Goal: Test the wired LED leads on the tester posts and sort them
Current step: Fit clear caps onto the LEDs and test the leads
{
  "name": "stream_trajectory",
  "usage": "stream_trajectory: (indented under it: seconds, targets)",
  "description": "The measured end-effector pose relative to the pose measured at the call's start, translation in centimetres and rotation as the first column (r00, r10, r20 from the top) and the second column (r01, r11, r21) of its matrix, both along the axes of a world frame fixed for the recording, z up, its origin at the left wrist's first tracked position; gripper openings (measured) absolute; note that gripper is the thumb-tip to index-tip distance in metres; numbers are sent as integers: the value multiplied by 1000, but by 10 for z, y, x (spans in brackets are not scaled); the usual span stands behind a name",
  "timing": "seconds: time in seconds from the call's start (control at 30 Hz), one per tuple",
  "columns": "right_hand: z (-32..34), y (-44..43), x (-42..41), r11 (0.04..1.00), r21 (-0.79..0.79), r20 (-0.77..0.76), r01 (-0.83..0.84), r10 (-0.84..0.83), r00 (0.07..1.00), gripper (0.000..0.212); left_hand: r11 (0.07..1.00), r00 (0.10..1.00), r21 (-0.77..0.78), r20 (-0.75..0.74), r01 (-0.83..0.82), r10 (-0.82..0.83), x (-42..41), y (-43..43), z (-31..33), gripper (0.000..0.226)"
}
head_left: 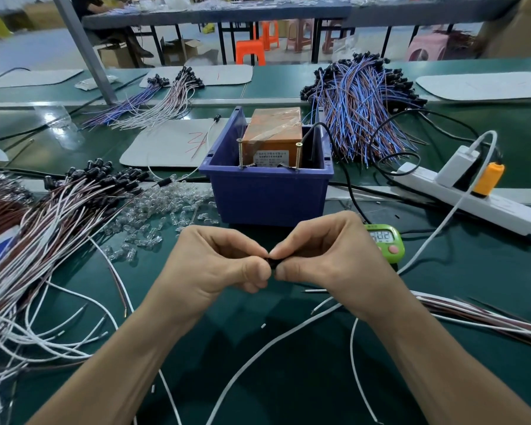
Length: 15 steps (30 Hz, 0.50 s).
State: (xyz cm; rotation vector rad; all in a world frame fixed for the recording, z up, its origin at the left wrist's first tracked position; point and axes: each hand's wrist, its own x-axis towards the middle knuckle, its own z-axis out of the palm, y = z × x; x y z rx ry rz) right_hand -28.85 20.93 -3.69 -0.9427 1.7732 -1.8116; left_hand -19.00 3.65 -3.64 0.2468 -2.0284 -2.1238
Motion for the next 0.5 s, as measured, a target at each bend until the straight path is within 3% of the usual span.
stream_trajectory:
  seconds: [0.37, 0.5]
  targets:
    - [-8, -3, 3, 999, -33, 11, -32, 32, 999, 19, 998, 998, 31, 10, 54, -55, 0, -5, -5, 51]
    - [-4, -5, 3, 999, -22, -9, -24, 24, 1000, 20, 999, 999, -3, 20, 32, -32, -2, -5, -4, 33]
